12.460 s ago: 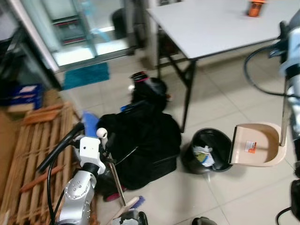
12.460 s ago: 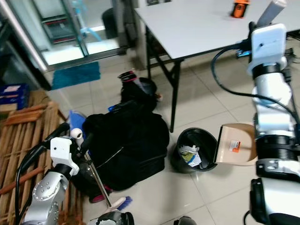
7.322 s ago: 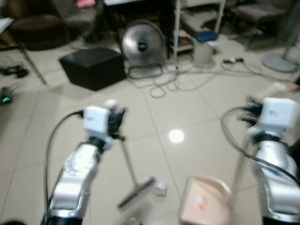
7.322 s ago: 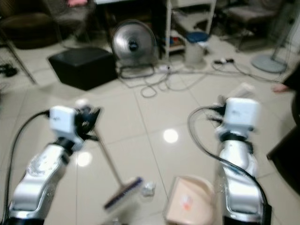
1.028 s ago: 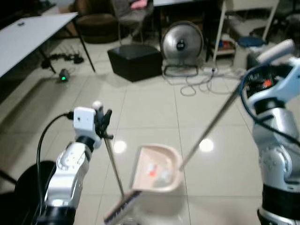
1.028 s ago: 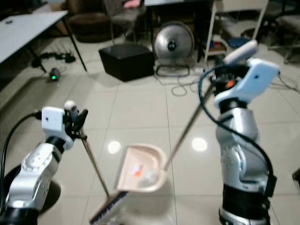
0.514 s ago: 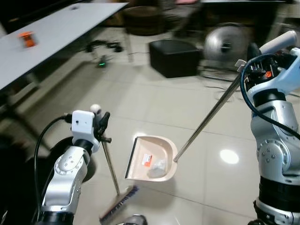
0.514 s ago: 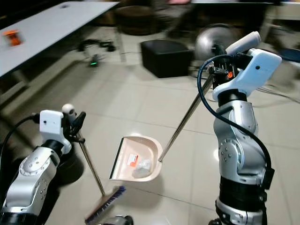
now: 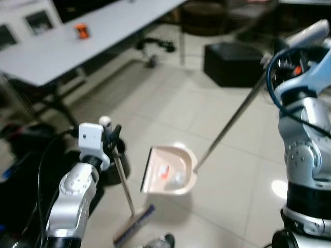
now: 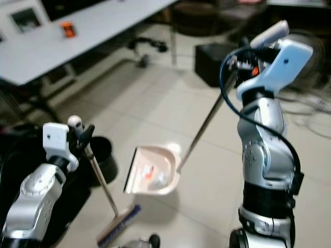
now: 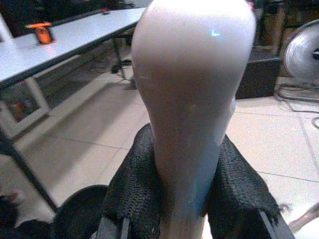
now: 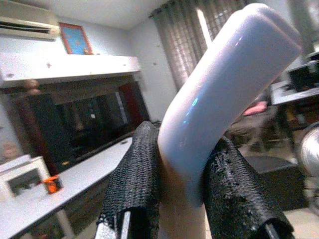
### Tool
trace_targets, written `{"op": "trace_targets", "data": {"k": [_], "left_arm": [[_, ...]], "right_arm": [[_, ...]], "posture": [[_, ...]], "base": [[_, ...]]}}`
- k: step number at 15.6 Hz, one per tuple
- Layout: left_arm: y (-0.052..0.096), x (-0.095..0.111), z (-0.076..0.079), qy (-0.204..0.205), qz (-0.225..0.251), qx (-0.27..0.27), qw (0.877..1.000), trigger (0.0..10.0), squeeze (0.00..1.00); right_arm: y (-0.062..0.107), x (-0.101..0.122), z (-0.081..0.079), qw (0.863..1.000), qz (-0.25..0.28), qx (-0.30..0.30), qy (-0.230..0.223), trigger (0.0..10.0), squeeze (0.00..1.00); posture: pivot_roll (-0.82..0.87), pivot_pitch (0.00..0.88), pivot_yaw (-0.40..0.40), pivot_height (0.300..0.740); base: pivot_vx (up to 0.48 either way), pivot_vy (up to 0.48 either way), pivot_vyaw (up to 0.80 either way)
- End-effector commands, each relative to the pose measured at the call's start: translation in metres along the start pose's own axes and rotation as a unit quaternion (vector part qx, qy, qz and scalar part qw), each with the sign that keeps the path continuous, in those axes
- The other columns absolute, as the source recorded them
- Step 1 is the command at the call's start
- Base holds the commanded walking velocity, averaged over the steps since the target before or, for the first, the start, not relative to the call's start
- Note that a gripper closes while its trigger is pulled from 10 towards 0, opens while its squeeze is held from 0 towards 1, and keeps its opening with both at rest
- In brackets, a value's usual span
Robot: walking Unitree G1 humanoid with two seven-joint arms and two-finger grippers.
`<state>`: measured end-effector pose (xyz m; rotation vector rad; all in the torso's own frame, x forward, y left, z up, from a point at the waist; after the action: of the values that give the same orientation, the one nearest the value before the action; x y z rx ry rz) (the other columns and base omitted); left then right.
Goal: Sweep floor
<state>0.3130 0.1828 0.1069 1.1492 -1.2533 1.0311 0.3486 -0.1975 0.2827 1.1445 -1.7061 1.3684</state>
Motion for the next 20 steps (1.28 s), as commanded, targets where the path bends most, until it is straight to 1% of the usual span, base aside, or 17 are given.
{"op": "trace_targets", "data": {"k": [1, 4, 9, 16, 20], "left_arm": [[0.001, 0.009, -0.003, -0.009, 0.016, 0.001, 1.0, 10.0, 0.0], [0.001, 0.01, -0.002, -0.009, 0.016, -0.001, 1.0, 10.0, 0.0], [0.002, 0.009, -0.002, -0.012, 0.015, -0.001, 1.0, 10.0, 0.0], [0.003, 0.007, -0.003, -0.012, 0.013, 0.005, 1.0, 10.0, 0.0], [0.006, 0.003, -0.011, -0.017, 0.007, 0.025, 1.0, 10.0, 0.0]], "right_arm": [[-0.004, 0.01, -0.004, 1.0, 0.02, 0.011, -0.005, 10.0, 0.0], [-0.006, 0.008, -0.007, 1.0, 0.018, 0.017, -0.006, 10.0, 0.0], [-0.006, 0.007, -0.006, 1.0, 0.017, 0.017, -0.005, 10.0, 0.0], [-0.01, 0.007, -0.009, 0.999, 0.015, 0.028, -0.005, 10.0, 0.0], [-0.014, 0.008, -0.014, 0.999, 0.015, 0.039, -0.016, 10.0, 0.0]], "posture": [[0.04, 0.0, 0.108, 0.74], [0.04, 0.0, 0.106, 0.74], [0.04, 0.0, 0.103, 0.74], [0.04, 0.0, 0.095, 0.74], [0.04, 0.0, 0.079, 0.74]], "base": [[0.244, 0.0, 0.74], [0.274, 0.0, 0.74], [0.28, 0.0, 0.73], [0.28, 0.0, 0.64], [0.28, 0.0, 0.0]]}}
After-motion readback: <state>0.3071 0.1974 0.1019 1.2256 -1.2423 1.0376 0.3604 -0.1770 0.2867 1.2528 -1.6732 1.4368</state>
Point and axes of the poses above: a point about 5 cm out from each wrist's last joint towards the gripper, its own y axis pointing back from the gripper into the wrist, its own x axis along the axis of the wrist's last joint, z = x × y, the point moved 4 cm from there along -y, pointing out of the wrist towards the gripper
